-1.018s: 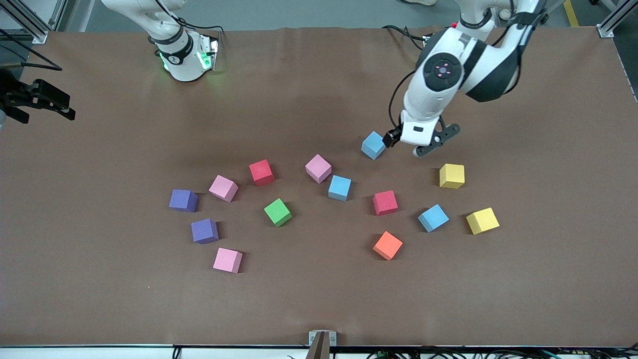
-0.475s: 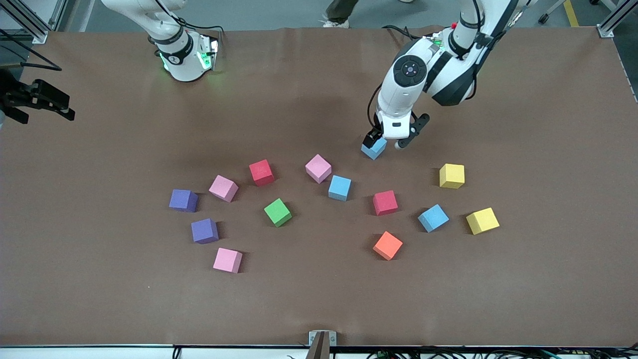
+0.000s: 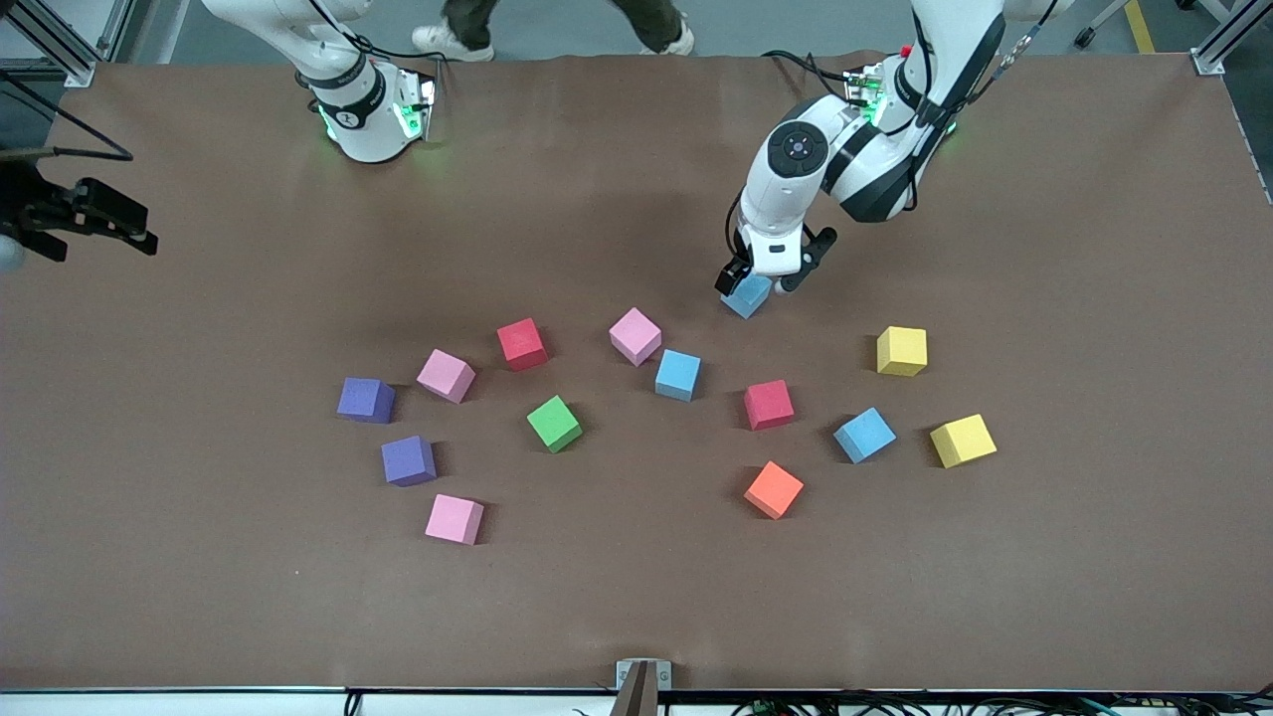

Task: Arrange 11 blocks into digit 3
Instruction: 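Reach and grasp the light blue cube with the left gripper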

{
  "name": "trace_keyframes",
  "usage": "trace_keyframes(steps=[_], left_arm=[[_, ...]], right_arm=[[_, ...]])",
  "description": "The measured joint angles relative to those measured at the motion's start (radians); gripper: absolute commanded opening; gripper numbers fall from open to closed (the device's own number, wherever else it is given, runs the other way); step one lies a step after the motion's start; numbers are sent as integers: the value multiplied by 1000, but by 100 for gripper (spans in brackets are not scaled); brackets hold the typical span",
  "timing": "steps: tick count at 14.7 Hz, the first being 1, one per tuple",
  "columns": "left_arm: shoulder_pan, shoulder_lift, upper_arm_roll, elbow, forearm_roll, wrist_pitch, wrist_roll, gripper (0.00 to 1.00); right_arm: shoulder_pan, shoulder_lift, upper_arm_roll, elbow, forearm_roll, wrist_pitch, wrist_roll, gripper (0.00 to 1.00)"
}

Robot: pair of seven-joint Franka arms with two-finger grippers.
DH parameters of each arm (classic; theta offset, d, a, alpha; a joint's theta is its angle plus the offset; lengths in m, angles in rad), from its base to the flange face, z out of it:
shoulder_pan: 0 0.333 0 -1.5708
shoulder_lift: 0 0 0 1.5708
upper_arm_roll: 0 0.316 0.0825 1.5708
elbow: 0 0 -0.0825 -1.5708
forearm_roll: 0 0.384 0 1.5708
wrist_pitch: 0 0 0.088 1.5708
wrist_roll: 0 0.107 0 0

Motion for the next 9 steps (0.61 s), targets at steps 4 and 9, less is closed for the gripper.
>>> trace_keyframes(steps=[4, 9], left_arm=[[3, 36, 4, 0, 57, 37, -70, 100], [9, 75, 7, 0, 113, 53, -76, 74]], right_arm=[[-39, 68, -12, -3, 1, 56, 1, 100], [-47, 131, -10, -6, 1, 83, 1, 100]])
